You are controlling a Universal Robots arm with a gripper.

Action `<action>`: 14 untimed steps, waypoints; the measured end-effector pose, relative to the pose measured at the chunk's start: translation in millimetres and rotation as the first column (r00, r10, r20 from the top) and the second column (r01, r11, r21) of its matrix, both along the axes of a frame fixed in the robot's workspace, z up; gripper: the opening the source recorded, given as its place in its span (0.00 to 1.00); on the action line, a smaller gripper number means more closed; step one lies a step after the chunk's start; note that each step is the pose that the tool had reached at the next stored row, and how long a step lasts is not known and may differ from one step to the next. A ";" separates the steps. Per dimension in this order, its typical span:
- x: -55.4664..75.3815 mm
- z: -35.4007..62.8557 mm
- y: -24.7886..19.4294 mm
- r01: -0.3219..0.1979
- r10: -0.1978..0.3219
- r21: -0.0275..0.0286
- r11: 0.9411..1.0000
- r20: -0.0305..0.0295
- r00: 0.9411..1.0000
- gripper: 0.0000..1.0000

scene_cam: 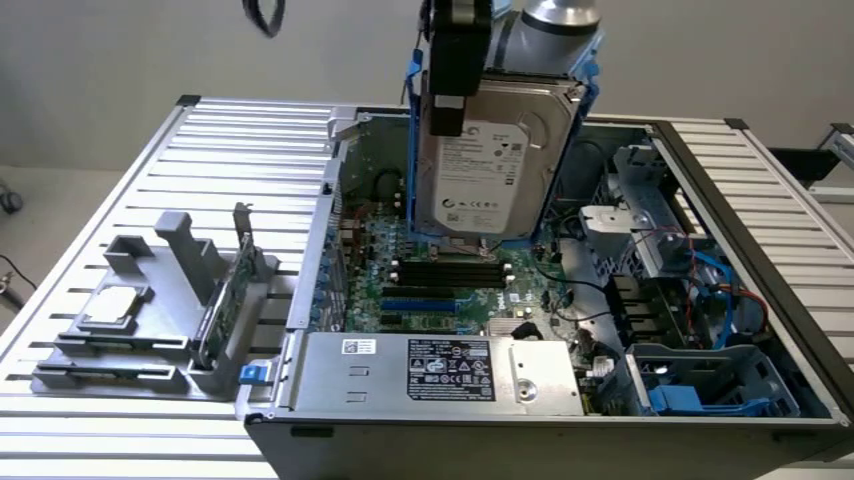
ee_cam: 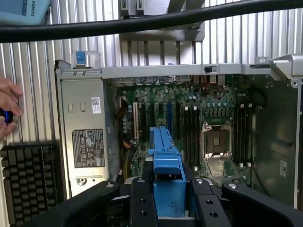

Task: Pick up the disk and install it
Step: 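Pick up the disk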

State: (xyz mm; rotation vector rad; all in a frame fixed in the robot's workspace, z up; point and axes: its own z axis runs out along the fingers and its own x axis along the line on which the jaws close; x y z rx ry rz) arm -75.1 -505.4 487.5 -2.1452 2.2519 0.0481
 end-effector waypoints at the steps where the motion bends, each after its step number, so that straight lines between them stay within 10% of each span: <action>1: 4.3 0.0 -1.9 0.000 0.000 0.000 1.000 0.000 1.000 0.33; 14: 59.9 0.0 -27.6 0.000 0.000 0.002 1.000 0.000 1.000 0.33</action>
